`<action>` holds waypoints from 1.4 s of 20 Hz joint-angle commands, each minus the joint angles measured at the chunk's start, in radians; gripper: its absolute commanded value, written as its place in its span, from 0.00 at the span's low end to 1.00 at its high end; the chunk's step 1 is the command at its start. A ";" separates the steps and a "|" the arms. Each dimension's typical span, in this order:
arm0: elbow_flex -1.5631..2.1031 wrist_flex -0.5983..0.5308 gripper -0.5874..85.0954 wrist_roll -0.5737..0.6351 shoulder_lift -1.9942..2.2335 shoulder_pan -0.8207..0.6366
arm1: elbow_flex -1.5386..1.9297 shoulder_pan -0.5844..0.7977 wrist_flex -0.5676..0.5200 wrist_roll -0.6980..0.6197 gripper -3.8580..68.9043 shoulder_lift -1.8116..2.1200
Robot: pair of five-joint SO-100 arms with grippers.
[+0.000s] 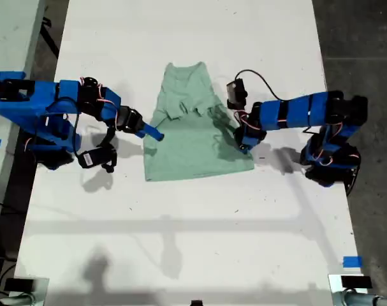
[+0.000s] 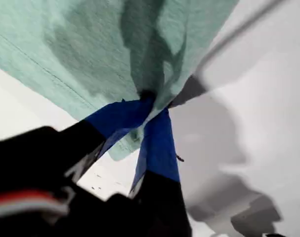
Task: Fold tshirt
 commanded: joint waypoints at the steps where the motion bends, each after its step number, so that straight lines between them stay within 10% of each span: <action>1: -0.009 -0.015 0.33 -0.014 0.057 0.015 | -0.080 -0.048 0.098 0.008 0.03 0.091; 8: -0.009 -0.023 0.33 -0.012 0.060 0.008 | -0.155 -0.089 0.265 0.021 0.03 0.298; 18: -0.023 -0.025 0.32 -0.017 0.061 0.015 | -0.652 -0.146 0.091 0.143 0.03 -0.232; 23: -0.035 -0.015 0.32 -0.026 0.063 0.023 | -1.206 -0.230 0.264 0.121 0.60 -0.698; 28: -0.038 0.005 0.33 -0.028 0.063 0.018 | -1.244 -0.233 0.515 0.095 0.49 -0.563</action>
